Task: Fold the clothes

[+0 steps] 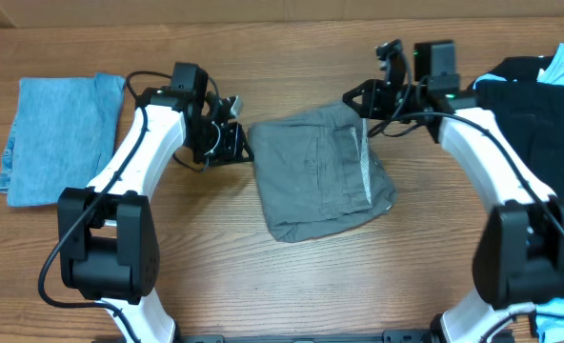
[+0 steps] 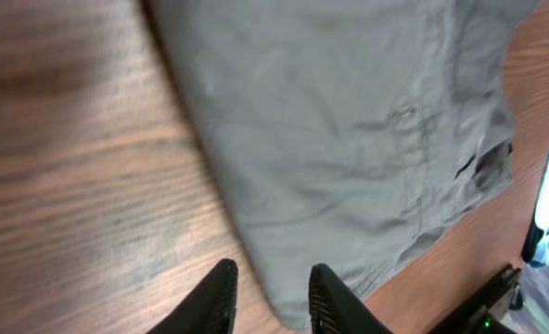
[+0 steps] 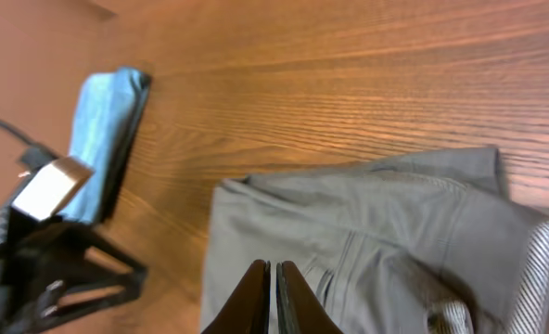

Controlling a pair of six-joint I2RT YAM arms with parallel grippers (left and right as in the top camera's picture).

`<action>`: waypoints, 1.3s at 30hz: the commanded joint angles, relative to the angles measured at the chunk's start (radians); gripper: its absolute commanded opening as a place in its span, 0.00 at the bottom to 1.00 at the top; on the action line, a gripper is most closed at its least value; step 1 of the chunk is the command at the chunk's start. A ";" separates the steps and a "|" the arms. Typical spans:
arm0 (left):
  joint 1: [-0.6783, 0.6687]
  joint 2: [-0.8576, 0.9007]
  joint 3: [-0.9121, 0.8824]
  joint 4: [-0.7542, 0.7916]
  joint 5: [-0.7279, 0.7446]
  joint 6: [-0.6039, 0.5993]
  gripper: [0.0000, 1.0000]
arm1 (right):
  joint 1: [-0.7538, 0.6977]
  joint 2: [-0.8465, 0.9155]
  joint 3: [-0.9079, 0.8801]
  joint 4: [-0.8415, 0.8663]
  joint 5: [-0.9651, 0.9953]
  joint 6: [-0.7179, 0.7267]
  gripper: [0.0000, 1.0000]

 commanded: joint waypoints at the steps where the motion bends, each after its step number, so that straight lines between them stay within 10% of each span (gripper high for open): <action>1: 0.009 -0.013 -0.068 -0.021 0.013 -0.002 0.38 | 0.033 0.127 0.006 0.059 0.029 -0.002 0.08; 13: 0.009 -0.013 -0.252 0.040 0.026 0.005 0.64 | 0.033 0.266 0.049 0.133 -0.094 0.013 0.04; 29: -0.024 -0.013 -0.446 0.321 0.180 0.005 1.00 | 0.035 0.147 0.217 -0.649 0.182 -0.122 0.04; 39: -0.100 -0.013 -0.458 0.388 0.121 -0.077 1.00 | 0.035 0.147 -0.035 -0.408 0.185 -0.148 0.04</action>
